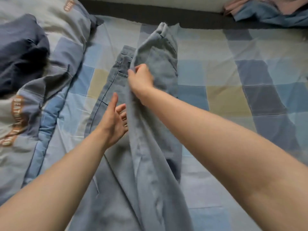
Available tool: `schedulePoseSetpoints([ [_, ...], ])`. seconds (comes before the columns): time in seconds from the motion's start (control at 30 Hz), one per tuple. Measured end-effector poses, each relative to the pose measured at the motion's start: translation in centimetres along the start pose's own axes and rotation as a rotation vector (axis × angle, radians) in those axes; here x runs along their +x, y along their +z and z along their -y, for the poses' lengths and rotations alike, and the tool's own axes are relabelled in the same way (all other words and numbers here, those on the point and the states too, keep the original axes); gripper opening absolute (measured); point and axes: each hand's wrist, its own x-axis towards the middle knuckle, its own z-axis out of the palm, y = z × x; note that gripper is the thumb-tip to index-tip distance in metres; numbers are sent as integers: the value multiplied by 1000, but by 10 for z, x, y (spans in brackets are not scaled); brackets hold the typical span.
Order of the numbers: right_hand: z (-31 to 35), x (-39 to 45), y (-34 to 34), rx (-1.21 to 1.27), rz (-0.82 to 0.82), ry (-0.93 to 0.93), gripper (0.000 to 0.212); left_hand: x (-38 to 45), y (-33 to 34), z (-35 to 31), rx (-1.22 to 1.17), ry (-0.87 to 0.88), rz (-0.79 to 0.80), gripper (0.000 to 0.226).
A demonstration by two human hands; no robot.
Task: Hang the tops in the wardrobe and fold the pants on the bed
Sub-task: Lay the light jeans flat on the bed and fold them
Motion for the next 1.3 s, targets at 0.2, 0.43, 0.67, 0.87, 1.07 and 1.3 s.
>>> schedulePoseSetpoints([
  [0.2,-32,13,23,-384,333,-27,34,-9,-31,28,673,92,-382,24],
  [0.43,-94,33,-54,-500,-235,225,36,-2,-92,12,807,279,-745,7],
  [0.67,-126,9,-64,66,94,466,26,6,-103,21,779,226,-698,10],
  [0.87,-136,-23,-66,-150,312,439,24,-8,-98,22,712,224,-610,34],
  [1.07,-128,-25,-96,-368,-148,148,18,-38,-92,30,894,319,-700,22],
  [1.3,-153,-73,-120,-139,-80,464,52,-43,-73,44,670,207,-721,38],
])
